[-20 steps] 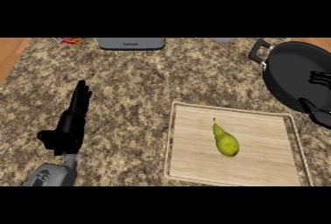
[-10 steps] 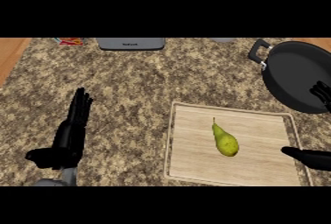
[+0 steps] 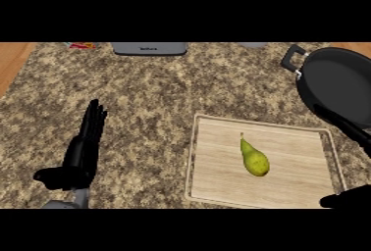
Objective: Pick the pear from the tray and place it in the pot
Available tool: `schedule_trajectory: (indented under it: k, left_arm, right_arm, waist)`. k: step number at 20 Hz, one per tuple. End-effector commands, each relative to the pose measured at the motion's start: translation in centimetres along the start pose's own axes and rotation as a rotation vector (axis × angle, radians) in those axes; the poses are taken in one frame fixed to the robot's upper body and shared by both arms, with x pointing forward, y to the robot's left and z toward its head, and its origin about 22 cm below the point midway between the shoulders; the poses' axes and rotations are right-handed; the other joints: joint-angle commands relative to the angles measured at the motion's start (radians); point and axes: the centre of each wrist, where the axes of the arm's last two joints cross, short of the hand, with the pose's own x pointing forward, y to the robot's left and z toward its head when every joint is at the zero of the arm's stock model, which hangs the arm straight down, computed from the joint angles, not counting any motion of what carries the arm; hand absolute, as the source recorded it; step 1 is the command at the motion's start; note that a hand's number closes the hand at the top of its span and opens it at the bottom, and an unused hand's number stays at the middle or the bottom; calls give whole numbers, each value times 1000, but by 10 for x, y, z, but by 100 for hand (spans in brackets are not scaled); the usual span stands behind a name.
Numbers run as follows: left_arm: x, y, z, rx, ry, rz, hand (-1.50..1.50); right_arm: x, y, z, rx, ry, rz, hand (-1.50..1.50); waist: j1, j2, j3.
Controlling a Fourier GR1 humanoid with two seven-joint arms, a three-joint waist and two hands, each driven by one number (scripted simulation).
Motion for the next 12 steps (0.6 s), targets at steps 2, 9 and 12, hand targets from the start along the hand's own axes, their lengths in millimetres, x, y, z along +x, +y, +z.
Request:
schedule_trajectory:
  k: [2,9,12]
  left_arm:
    - [-11,-4,-10,4,-5,-2,0]
    - [5,-9,-2,6,14,6,0]
    - [6,5,6,5,-3,-1,0]
  right_arm:
    - [34,17,-16,175,142,127,-150]
    - [57,54,-47,238,200,103,-150]
    - [53,68,-59,266,227,130,-150]
  waist:
    - [-1,3,1]
    - [-4,0,3]
    - [-2,0,3]
